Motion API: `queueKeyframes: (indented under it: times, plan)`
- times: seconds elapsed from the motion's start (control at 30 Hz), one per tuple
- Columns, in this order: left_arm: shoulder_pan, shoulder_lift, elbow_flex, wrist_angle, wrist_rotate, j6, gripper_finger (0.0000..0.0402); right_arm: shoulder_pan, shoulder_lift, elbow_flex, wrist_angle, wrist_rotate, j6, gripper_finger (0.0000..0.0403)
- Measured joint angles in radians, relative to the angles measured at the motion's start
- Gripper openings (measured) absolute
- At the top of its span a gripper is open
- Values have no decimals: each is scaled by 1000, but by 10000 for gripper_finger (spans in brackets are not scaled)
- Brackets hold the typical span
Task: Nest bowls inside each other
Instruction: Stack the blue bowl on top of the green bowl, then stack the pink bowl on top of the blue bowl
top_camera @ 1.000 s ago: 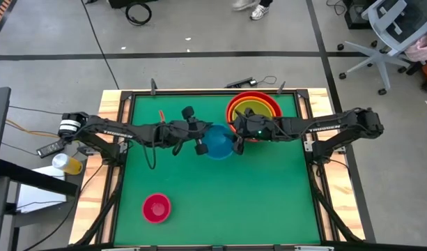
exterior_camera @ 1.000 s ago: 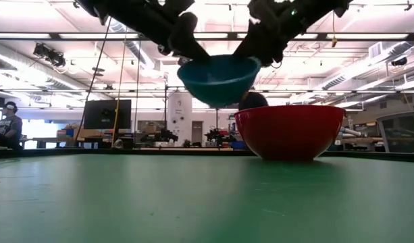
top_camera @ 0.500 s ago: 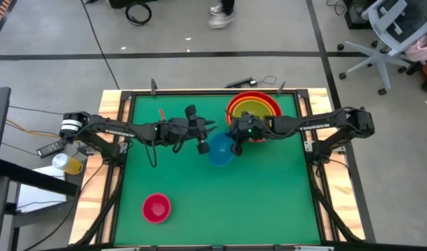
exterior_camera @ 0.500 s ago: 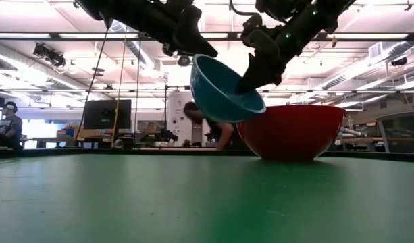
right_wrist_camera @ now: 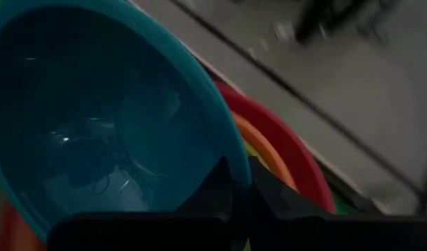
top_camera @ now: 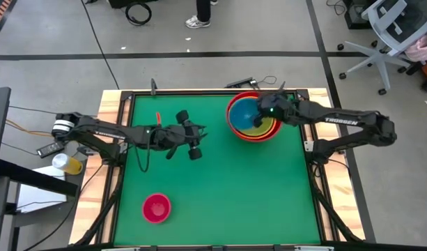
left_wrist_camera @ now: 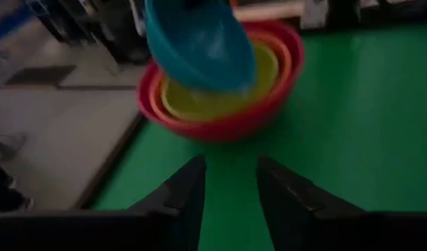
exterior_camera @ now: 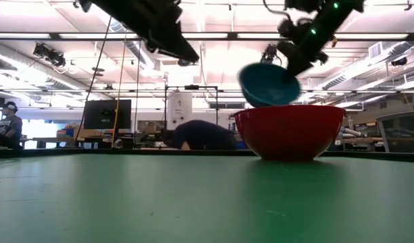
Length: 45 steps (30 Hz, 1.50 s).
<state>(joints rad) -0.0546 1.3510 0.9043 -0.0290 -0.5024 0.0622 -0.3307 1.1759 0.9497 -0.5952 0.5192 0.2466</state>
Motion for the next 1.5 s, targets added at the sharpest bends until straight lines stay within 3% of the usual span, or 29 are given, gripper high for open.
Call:
queueKeyframes:
  times: [0.17,0.27,0.4,0.6,0.8,0.9,1.0,1.23,1.5]
  plan:
    - [-45,-4,-2,-253,63,-142,145,-131,4,-9,-146,-149,42,32]
    - [-62,-5,-2,-415,162,-263,147,-164,25,-56,-105,-278,45,53]
    - [-83,-5,-2,-581,245,-375,151,-171,57,-97,-70,-330,42,84]
    - [-99,-5,-2,-750,325,-444,161,-171,52,-99,-42,-325,50,156]
    - [-134,-5,-2,-879,374,-545,174,-158,-33,-99,-45,-205,74,226]
    - [-182,-5,-8,-908,453,-615,178,-111,-89,-111,-57,-162,131,246]
    - [-267,-5,-23,-909,520,-675,178,-51,-138,-162,3,-190,160,256]
    - [-444,-5,-78,-866,554,-810,179,105,-201,-280,134,-258,250,257]
    - [-509,-4,-78,-875,605,-853,178,214,-202,-300,212,-228,312,257]
